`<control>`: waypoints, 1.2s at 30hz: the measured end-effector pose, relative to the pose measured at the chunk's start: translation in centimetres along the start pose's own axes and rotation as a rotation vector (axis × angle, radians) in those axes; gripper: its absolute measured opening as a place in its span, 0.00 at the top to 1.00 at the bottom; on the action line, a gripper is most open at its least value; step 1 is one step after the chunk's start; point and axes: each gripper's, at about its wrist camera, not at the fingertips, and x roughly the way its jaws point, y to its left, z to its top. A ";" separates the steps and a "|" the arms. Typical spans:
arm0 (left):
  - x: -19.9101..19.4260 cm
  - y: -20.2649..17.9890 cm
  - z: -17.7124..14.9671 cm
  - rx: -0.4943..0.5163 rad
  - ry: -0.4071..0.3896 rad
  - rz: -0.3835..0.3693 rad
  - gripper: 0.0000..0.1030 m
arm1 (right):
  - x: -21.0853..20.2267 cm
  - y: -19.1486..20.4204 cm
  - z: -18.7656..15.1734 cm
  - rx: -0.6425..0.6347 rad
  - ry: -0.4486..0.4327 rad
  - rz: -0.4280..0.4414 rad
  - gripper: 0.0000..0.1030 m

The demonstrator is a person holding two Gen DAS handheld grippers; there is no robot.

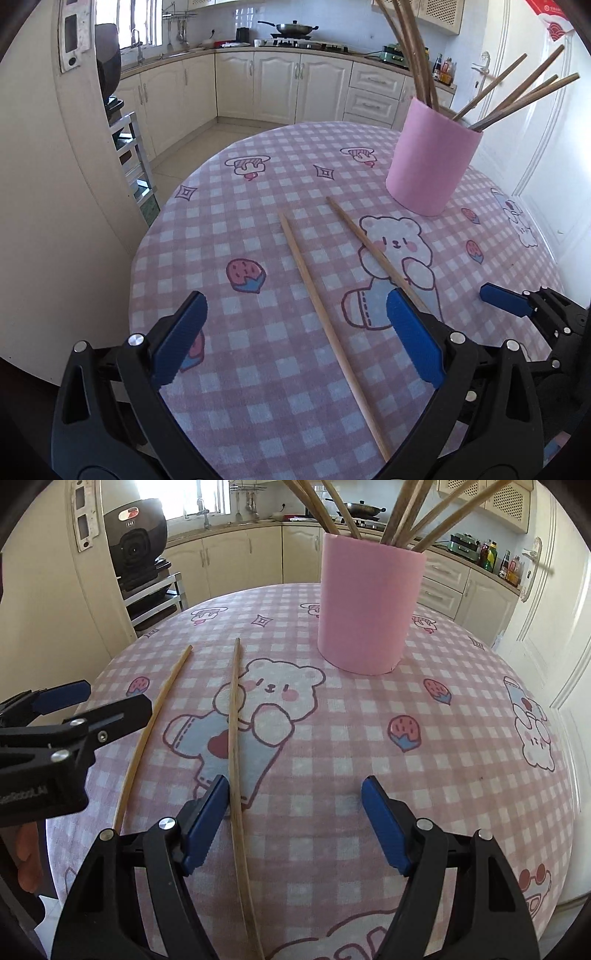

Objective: Organize utensils
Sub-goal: 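Move both tools to the last chopsticks and grasp one with each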

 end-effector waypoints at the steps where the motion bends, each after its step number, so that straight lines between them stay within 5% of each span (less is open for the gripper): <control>1: 0.4 0.1 0.3 -0.001 0.011 0.005 0.08 | 0.2 0.0 0.2 0.001 0.001 0.000 0.31; 8: 4.1 0.2 2.1 0.020 0.099 0.028 0.41 | 1.5 -0.6 1.8 0.015 0.005 0.008 0.31; 12: 4.9 0.3 3.2 0.038 0.103 0.031 0.67 | 2.5 -0.1 2.9 -0.009 0.013 0.021 0.31; 15: 5.2 0.9 3.5 0.027 0.092 0.004 0.76 | 3.6 0.6 4.1 -0.037 0.023 0.038 0.32; 27: 5.2 1.7 3.2 0.032 0.055 -0.047 0.83 | 7.4 3.1 9.3 -0.130 0.102 0.106 0.67; 32: 5.3 1.5 3.3 0.032 0.055 -0.056 0.89 | 7.8 3.9 10.0 -0.124 0.119 0.126 0.96; 36: 5.2 1.5 3.3 0.035 0.054 -0.073 0.91 | 6.9 3.1 9.2 -0.090 0.110 0.153 0.96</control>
